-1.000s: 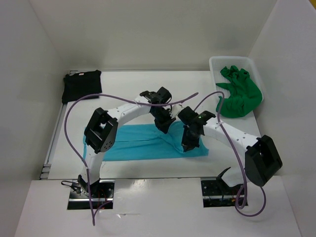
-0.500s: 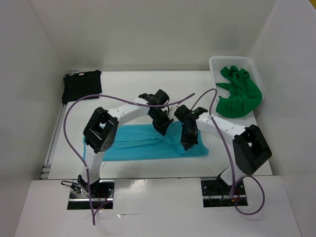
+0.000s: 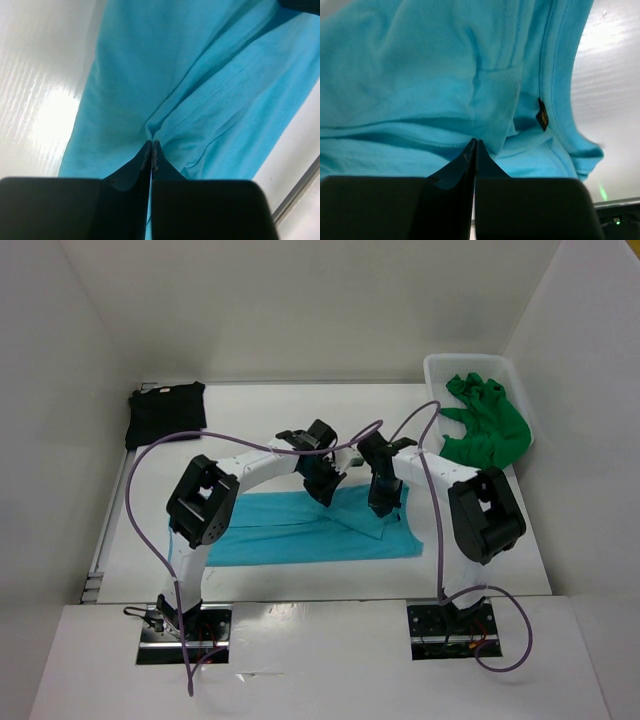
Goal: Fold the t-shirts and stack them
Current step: Fold the other side of the tshirt into a rectangle
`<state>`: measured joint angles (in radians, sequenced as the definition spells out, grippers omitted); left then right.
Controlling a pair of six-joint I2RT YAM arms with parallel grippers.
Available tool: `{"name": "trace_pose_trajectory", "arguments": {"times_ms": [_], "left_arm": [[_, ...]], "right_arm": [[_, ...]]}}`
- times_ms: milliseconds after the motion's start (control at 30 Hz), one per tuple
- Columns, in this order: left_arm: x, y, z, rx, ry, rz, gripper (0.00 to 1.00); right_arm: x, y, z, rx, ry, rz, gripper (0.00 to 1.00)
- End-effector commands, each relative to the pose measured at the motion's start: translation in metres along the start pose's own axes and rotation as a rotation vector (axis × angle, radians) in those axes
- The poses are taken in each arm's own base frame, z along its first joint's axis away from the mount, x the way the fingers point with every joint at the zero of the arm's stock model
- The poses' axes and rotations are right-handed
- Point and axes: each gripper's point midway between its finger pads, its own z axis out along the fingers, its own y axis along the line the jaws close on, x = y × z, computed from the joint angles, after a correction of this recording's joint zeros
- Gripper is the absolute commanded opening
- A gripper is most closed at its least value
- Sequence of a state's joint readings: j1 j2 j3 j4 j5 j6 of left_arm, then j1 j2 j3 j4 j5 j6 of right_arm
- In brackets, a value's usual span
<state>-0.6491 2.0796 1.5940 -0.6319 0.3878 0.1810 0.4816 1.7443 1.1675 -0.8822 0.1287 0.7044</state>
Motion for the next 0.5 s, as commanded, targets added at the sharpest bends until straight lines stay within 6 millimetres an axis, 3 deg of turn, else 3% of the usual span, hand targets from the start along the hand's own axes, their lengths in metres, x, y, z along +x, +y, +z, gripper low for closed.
{"name": "trace_pose_trajectory", "arguments": {"times_ms": [0,233,467], "left_arm": [[-0.012,0.007,-0.017,-0.054,-0.054,-0.040,0.00],[-0.019,0.009,-0.022,-0.083,-0.075,-0.073,0.00],[-0.024,0.015,-0.024,-0.119,-0.087,-0.099,0.00]], "right_arm": [[-0.031,0.007,-0.001,-0.004,-0.093,-0.001,0.00],[-0.056,0.011,-0.009,-0.012,-0.156,0.029,0.00],[-0.061,0.009,0.007,0.027,-0.143,0.014,0.00]]}}
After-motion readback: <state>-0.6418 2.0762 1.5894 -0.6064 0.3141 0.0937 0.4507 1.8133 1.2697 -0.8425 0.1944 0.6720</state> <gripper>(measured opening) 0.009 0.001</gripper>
